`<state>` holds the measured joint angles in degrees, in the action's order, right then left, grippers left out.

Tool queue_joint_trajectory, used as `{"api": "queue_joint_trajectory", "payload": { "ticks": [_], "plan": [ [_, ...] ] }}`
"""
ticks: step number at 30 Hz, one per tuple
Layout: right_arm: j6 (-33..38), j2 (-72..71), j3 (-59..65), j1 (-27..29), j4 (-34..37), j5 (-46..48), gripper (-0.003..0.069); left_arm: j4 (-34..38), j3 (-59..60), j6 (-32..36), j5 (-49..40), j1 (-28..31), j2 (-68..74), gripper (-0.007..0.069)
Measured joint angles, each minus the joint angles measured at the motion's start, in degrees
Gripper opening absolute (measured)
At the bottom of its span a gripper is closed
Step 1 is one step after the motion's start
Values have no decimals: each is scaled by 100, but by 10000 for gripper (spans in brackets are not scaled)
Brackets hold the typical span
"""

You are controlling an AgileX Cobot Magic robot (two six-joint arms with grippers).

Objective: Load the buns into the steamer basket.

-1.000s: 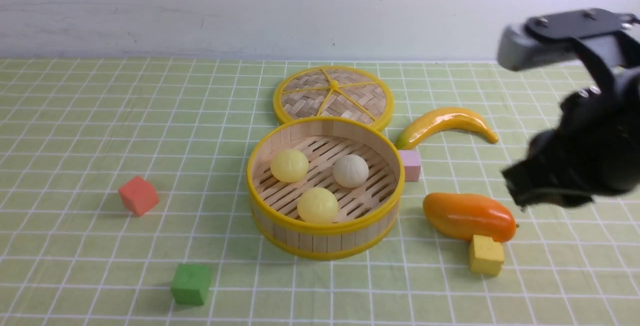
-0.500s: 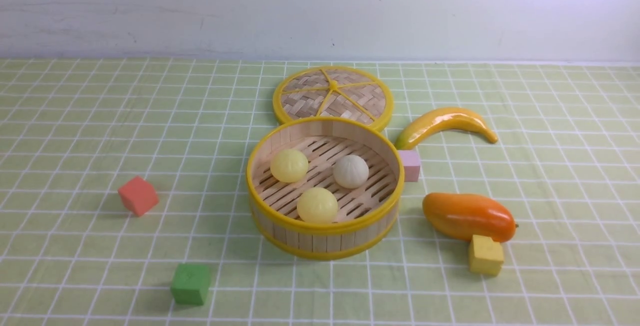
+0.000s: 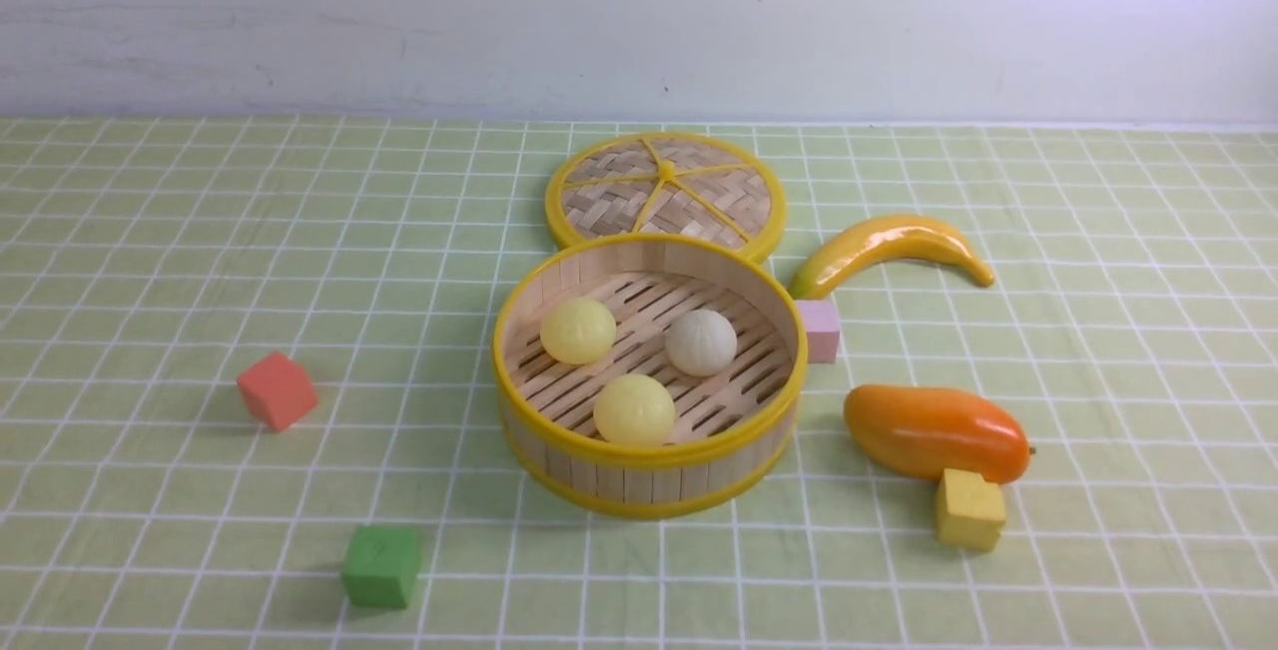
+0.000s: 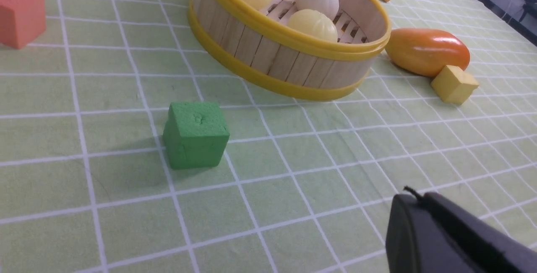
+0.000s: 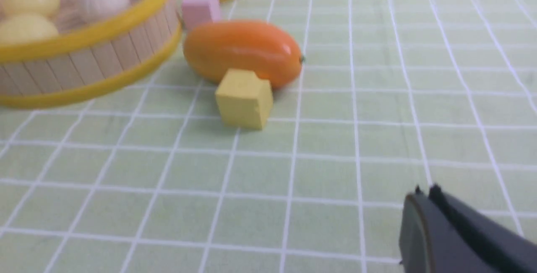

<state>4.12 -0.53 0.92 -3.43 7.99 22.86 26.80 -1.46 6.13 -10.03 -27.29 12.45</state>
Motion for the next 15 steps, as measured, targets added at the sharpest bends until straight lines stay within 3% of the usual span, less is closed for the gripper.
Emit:
{"api": "queue_joint_trajectory", "payload": {
  "ticks": [15],
  "plan": [
    [0,-6,6,4,-62,-22,-16,0,0,0,-40,0,0,16]
  ]
}}
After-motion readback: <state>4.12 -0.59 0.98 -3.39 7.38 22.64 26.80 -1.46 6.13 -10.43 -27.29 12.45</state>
